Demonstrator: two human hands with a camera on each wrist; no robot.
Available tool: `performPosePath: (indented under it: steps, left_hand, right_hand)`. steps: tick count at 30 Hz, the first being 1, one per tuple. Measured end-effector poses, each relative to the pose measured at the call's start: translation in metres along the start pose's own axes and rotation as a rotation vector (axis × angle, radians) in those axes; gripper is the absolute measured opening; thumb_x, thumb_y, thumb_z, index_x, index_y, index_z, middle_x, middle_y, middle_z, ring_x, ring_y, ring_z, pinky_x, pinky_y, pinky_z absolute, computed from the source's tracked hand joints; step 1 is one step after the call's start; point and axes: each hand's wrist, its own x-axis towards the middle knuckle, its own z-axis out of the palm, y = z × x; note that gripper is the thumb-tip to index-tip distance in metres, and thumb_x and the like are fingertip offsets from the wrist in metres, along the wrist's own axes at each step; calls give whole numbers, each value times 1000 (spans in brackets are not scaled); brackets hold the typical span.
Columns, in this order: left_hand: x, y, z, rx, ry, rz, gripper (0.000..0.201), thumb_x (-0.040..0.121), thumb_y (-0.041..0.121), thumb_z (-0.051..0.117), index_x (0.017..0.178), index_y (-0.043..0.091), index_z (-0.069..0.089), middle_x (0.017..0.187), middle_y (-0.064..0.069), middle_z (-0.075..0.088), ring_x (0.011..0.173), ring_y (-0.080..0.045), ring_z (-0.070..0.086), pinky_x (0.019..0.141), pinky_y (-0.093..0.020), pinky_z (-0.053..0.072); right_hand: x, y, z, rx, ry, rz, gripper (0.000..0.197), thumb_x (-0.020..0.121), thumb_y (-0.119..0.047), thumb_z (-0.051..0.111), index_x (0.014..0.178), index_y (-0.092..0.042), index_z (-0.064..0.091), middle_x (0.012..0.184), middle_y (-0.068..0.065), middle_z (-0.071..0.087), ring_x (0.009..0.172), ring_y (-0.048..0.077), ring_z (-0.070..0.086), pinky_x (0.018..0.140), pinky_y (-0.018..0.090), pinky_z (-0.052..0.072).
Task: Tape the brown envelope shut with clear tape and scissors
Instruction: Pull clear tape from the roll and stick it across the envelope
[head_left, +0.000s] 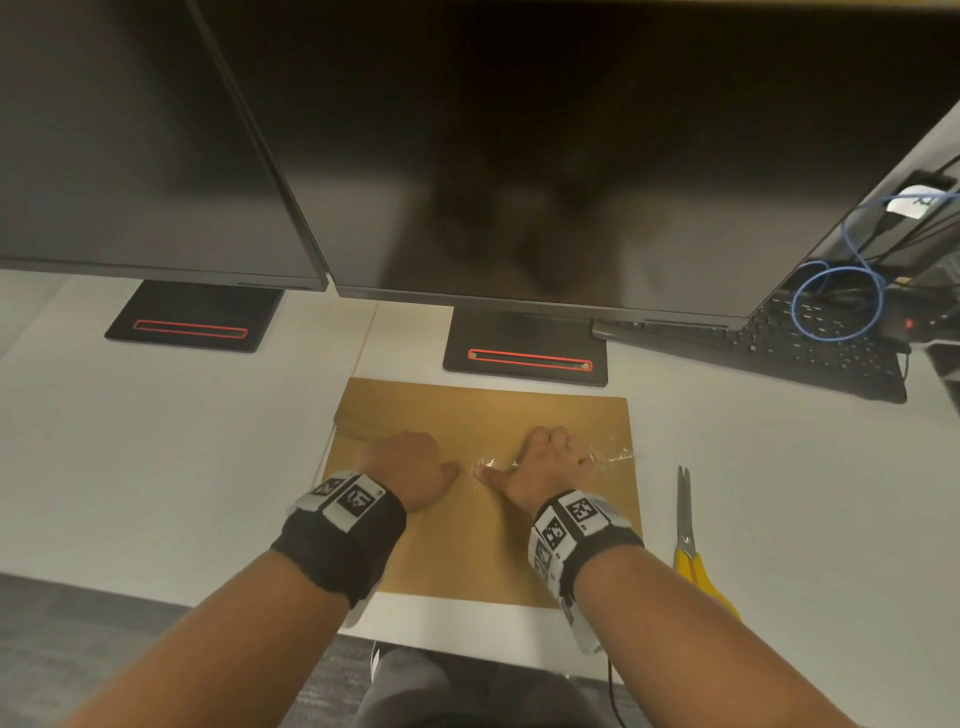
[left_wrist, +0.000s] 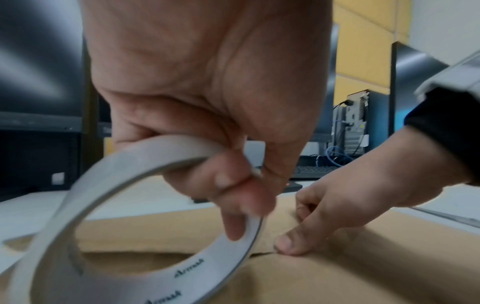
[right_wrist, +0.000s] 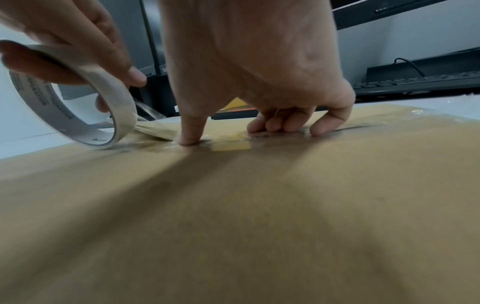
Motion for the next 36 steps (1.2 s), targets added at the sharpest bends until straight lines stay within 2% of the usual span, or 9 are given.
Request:
performPosePath:
  steps: [2, 7, 14, 21, 25, 27, 29, 31, 36]
  left_hand:
    - [-9, 8, 1, 94, 25, 49, 37, 97, 38, 37, 102, 11, 61, 104, -6, 66, 94, -25, 63, 80, -35, 50]
    - [-20, 23, 9, 520, 184, 191, 29, 100, 27, 39, 122, 14, 53, 113, -10, 66, 106, -27, 60, 101, -40, 37]
    - [3, -9, 17, 333, 253, 182, 26, 97, 20, 43, 110, 22, 65, 105, 0, 69, 103, -21, 58, 101, -31, 37]
    - [15, -22, 27, 154, 198, 129, 24, 95, 25, 48, 109, 19, 66, 115, 0, 60, 102, -20, 59, 84, -33, 52]
    - [7, -4, 32, 171, 303, 229, 64, 57, 14, 76, 119, 14, 59, 121, -12, 63, 108, -33, 63, 90, -49, 51]
    - [0, 14, 40, 246, 261, 366, 75, 63, 27, 75, 133, 13, 54, 140, -12, 53, 126, -30, 53, 100, -56, 42]
    - [-5, 33, 49, 268, 138, 464, 69, 92, 36, 49, 151, 15, 20, 160, -6, 12, 147, -22, 16, 117, -55, 13]
    - [-6, 44, 57, 287, 21, 460, 65, 101, 41, 26, 152, 16, -5, 161, -2, -10, 149, -17, -6, 118, -52, -6]
    - [-2, 55, 52, 309, 6, 430, 63, 101, 46, 19, 153, 15, 2, 162, -3, -2, 149, -17, 4, 116, -51, -9]
  right_hand:
    - [-2, 0, -2, 1, 9, -1, 99, 65, -82, 49, 135, -13, 34, 142, 11, 34, 132, 33, 29, 106, 53, 28]
    - [-4, 1, 1, 8, 45, -17, 96, 65, -82, 47, 133, -14, 36, 141, 10, 36, 131, 32, 30, 105, 52, 29]
    - [-6, 4, 4, 13, 89, -48, 91, 67, -81, 45, 128, -13, 39, 136, 10, 39, 127, 32, 33, 102, 51, 30]
    - [-6, 6, 3, -7, 83, -75, 91, 70, -81, 43, 130, -13, 38, 137, 11, 39, 127, 33, 33, 101, 50, 31]
    - [-9, 9, 6, -15, 118, -106, 78, 78, -73, 41, 127, -13, 41, 134, 11, 42, 125, 32, 35, 100, 47, 32]
    - [-8, 15, 5, 63, 144, -147, 54, 84, -60, 45, 115, -17, 50, 124, 8, 47, 120, 29, 40, 98, 43, 34]
    - [-8, 25, 4, 190, 166, -210, 28, 87, -41, 50, 103, -19, 56, 114, 5, 52, 112, 27, 44, 94, 38, 36]
    - [-7, 35, 5, 293, 170, -282, 17, 88, -27, 52, 99, -18, 62, 109, 5, 55, 107, 26, 47, 91, 36, 38]
    - [-2, 60, 6, 415, 244, -300, 15, 88, -16, 57, 95, -11, 70, 103, 9, 57, 98, 26, 53, 90, 35, 43]
